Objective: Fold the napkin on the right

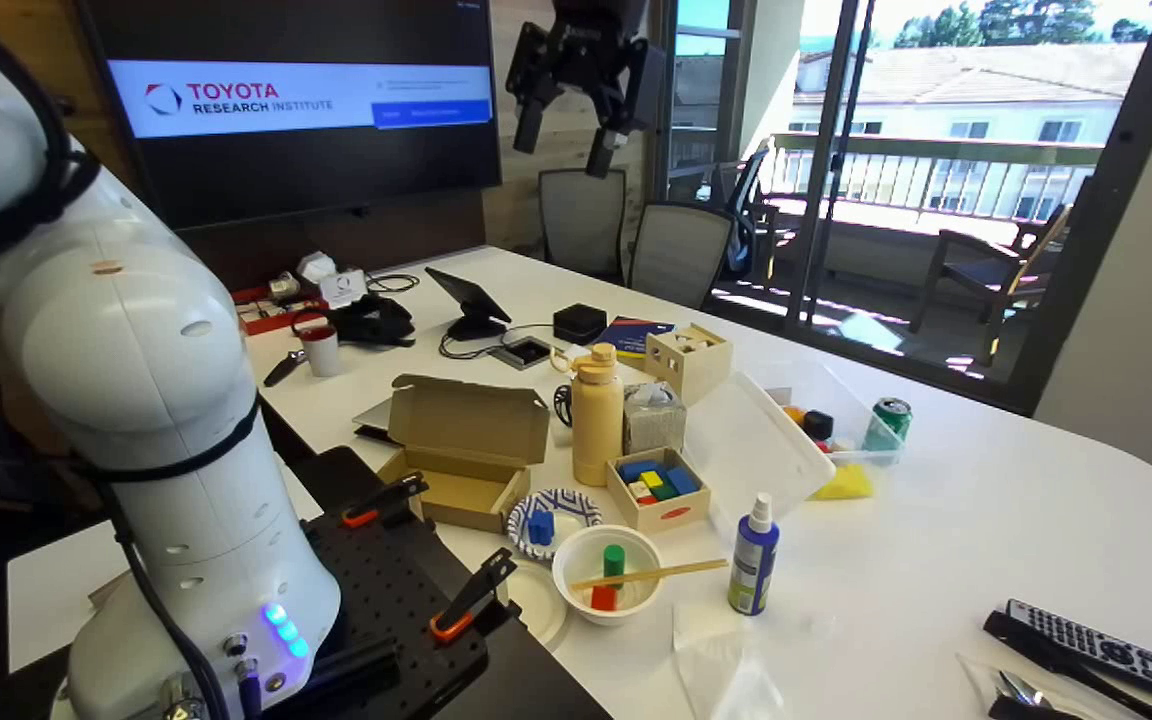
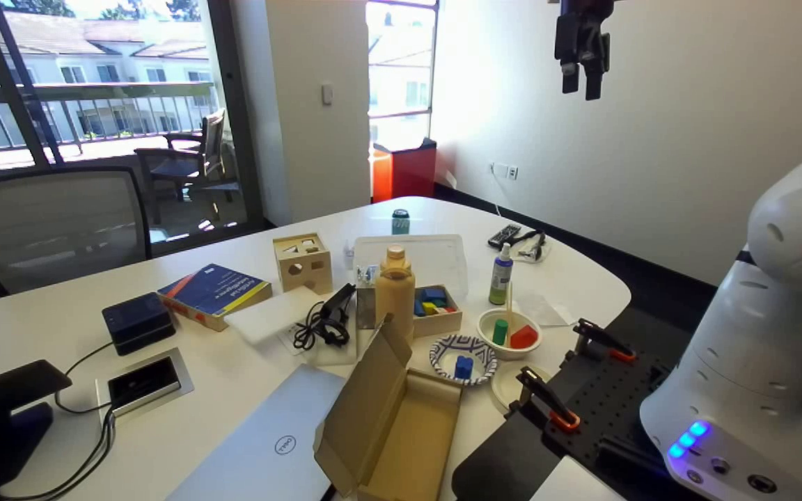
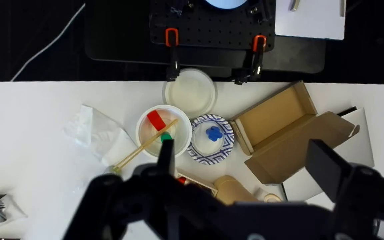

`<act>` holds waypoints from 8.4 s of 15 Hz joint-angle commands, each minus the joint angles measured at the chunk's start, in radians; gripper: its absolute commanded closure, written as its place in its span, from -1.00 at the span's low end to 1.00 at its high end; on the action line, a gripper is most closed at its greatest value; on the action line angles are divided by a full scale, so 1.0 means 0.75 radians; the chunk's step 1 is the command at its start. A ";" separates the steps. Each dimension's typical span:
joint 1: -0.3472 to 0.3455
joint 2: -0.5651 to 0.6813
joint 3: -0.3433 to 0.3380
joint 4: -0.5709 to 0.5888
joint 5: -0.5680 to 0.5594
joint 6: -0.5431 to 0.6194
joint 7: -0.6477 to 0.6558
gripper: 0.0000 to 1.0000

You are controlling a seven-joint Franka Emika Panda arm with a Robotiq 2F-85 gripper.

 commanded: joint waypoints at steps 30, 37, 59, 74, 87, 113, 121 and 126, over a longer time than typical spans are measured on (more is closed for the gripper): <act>-0.758 1.517 0.167 0.032 0.498 1.533 -0.500 -1.00; -0.806 1.687 0.219 0.190 0.444 1.511 -0.356 -1.00; -0.875 1.683 0.272 0.234 0.399 1.438 -0.223 1.00; -1.000 1.296 0.284 0.156 0.635 0.812 -0.236 1.00; -0.589 1.404 -0.041 0.253 0.123 0.931 0.385 1.00; -0.024 1.847 -0.344 0.283 -0.685 1.249 0.971 1.00; -0.006 1.831 -0.307 0.184 -0.590 1.532 0.923 1.00; -0.021 1.814 -0.254 0.133 -0.454 1.663 0.864 1.00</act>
